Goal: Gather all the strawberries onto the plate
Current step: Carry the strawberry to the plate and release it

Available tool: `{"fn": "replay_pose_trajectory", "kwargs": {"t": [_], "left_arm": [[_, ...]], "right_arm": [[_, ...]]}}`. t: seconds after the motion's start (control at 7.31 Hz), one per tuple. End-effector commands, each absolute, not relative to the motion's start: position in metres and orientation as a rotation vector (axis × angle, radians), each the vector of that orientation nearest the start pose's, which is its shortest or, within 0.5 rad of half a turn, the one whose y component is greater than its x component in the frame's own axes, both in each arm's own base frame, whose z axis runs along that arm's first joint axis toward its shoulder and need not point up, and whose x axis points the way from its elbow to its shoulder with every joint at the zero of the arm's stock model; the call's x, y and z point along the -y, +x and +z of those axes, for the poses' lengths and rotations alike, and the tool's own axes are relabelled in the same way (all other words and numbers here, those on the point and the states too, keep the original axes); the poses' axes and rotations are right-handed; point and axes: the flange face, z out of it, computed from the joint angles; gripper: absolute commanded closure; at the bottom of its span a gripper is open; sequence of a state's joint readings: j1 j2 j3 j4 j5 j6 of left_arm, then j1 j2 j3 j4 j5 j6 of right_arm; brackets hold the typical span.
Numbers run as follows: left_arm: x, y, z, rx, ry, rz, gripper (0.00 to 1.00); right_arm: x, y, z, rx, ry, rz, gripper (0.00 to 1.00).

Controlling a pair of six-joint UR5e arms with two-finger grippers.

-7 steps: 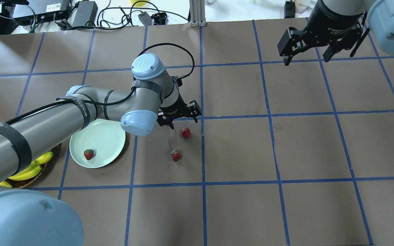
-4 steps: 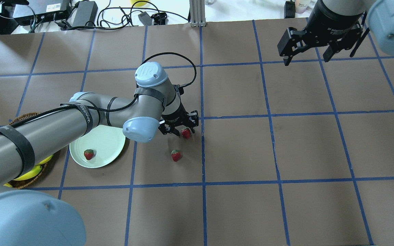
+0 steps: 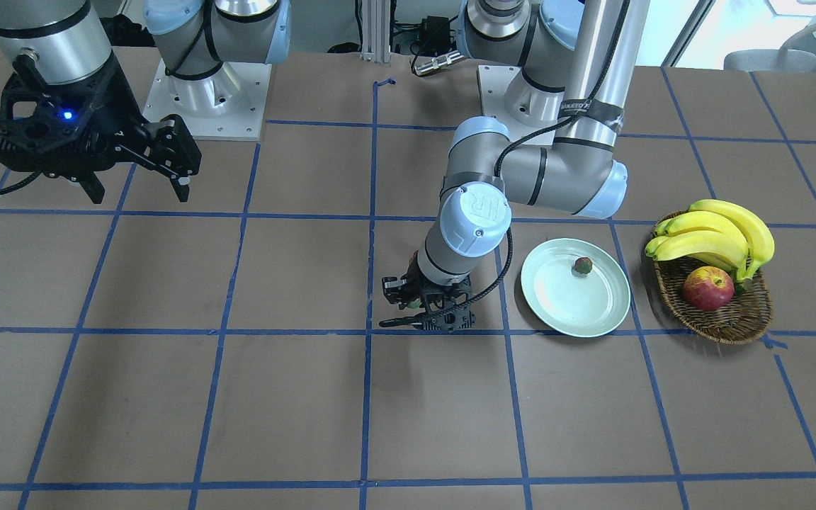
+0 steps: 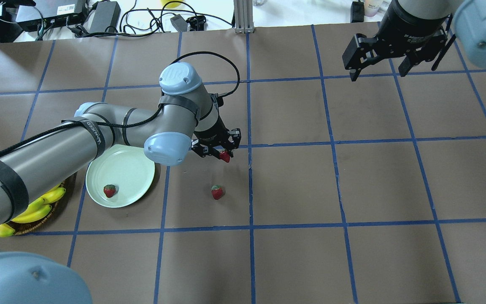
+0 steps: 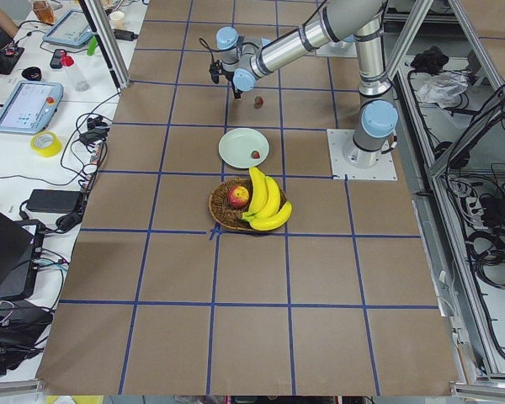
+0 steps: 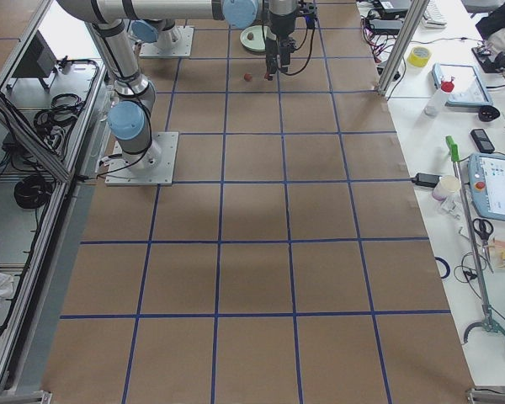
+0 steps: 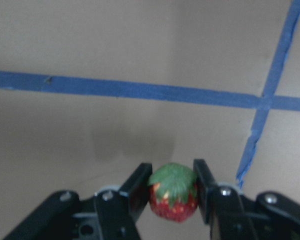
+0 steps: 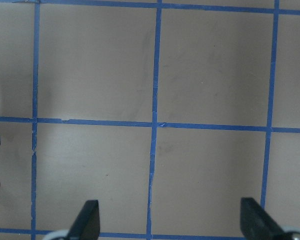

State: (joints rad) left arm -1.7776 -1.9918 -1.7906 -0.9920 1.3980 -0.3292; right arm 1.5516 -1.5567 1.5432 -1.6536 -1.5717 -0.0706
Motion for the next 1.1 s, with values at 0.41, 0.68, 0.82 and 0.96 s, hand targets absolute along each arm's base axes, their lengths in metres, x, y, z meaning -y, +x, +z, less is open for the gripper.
{"fn": "replay_pose_trajectory", "kwargs": {"t": [0.41,0.68,0.82,0.96], "left_arm": [[0.582,-0.043,0.287,-3.093,-0.078,0.398,1.0],[0.57,-0.034,0.25,-3.075,-0.078,0.495,1.0],[0.566,-0.034,0.239,-3.07,-0.078,0.53,1.0],[0.563,-0.035,0.229,-3.068,-0.079,0.559,1.0]], "right_arm": [[0.51,0.124,0.503,-3.143,-0.084,-0.149,0.0],[0.51,0.124,0.503,-3.141,-0.082,-0.149,0.0],[0.51,0.124,0.502,-3.141,-0.082,-0.147,0.0],[0.51,0.124,0.502,-3.141,-0.082,-0.147,0.0]]}}
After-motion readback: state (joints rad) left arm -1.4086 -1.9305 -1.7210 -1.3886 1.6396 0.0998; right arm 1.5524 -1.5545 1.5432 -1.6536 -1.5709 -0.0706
